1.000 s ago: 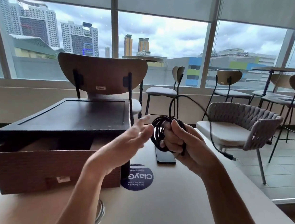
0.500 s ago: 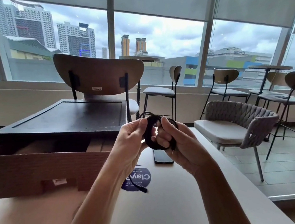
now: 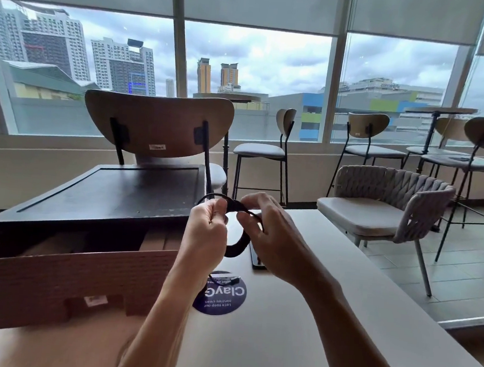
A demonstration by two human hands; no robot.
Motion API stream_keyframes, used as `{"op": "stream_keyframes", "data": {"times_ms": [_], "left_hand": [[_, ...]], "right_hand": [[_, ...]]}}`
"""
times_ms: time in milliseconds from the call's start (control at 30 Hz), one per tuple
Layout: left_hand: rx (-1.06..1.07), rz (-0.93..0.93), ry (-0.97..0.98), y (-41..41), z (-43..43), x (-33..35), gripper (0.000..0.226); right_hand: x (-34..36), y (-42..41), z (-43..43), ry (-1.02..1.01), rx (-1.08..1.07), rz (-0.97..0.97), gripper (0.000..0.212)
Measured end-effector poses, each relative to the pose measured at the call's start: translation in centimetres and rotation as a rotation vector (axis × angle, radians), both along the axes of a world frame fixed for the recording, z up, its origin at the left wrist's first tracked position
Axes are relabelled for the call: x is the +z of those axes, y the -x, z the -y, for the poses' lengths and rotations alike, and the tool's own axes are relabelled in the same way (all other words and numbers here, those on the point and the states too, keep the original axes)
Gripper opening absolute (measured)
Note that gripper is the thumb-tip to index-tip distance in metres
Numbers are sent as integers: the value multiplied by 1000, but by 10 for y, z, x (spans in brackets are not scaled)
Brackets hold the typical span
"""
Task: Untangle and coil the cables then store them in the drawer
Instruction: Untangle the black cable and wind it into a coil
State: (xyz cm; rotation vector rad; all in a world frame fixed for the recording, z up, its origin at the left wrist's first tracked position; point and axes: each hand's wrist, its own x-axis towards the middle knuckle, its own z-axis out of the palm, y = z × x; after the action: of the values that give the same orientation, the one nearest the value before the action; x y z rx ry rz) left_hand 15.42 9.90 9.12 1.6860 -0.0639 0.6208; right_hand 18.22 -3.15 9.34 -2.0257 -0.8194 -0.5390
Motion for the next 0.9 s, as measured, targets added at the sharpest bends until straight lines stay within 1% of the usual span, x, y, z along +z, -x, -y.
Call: {"op": "stream_keyframes", "data": {"times_ms": [33, 67, 133, 167, 233, 267, 333, 400, 467, 600, 667, 800, 867, 900], "left_hand": [[4, 14, -44, 0, 0, -1, 40], [5, 32, -94, -1, 0, -3, 40], [15, 82, -220, 0, -1, -5, 39], [27, 107, -287, 1, -1, -7, 39], [68, 151, -390, 2, 1, -8, 38], [79, 173, -407, 4, 2, -7, 38], [72, 215, -398, 5, 6, -6, 39], [70, 245, -375, 6, 11, -5, 37], [103, 277, -360, 8, 13, -3, 35], [166, 336, -342, 10, 7, 0, 33], [179, 341, -336, 8, 2, 0, 33], [180, 332, -343, 8, 1, -2, 34], [179, 328, -339, 9, 1, 0, 34], [175, 327, -329, 9, -1, 1, 35]], "right_hand": [[-1, -1, -2, 1, -30, 54, 15], [-1, -2, -3, -19, -58, 79, 14], [-2, -6, -3, -137, -116, 44, 22], [0, -7, 1, -231, -119, -26, 25], [8, -8, 10, -411, -33, -236, 26], [11, -8, 16, -463, 20, -341, 24], [16, -9, 23, -467, 86, -516, 26], [13, -9, 26, -370, 118, -661, 35], [10, -8, 25, -273, 134, -731, 37], [10, -9, 41, -180, 89, -700, 26], [11, -10, 52, -14, 12, -665, 25], [12, -8, 62, 430, -200, -617, 32], [10, -8, 66, 577, -304, -606, 29], [8, -8, 71, 634, -329, -639, 25]]}}
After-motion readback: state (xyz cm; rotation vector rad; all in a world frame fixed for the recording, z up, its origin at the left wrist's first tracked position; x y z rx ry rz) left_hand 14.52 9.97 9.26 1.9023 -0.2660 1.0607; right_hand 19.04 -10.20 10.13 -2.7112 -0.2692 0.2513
